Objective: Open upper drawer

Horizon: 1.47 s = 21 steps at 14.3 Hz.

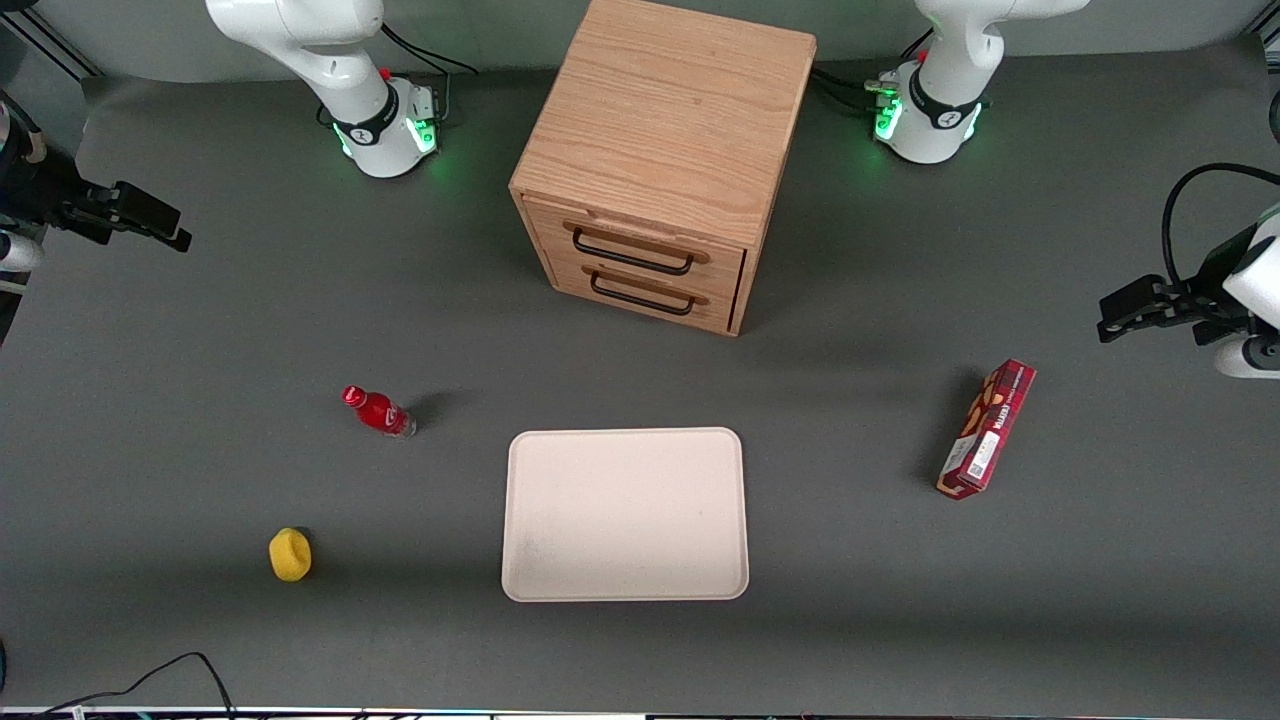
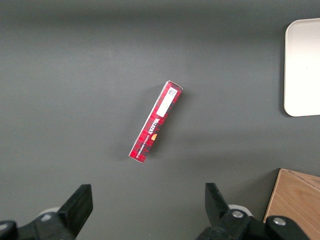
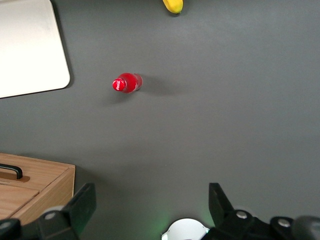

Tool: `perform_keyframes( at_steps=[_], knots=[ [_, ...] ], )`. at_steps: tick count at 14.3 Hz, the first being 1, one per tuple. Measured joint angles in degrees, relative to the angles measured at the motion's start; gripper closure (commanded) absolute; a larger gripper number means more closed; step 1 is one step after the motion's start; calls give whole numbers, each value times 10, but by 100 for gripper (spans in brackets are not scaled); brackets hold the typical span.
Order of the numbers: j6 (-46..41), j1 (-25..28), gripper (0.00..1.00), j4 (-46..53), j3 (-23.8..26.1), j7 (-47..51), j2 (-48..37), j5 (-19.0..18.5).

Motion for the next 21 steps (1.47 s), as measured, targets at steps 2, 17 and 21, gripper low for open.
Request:
perform_keyframes(
  at_steps=[2,17,21],
  knots=[
    [0,0,0,0,0,0,0,0],
    [-14,2,0,20,6,-33,11,0],
    [-36,2,0,66,6,-81,44,6]
  ],
)
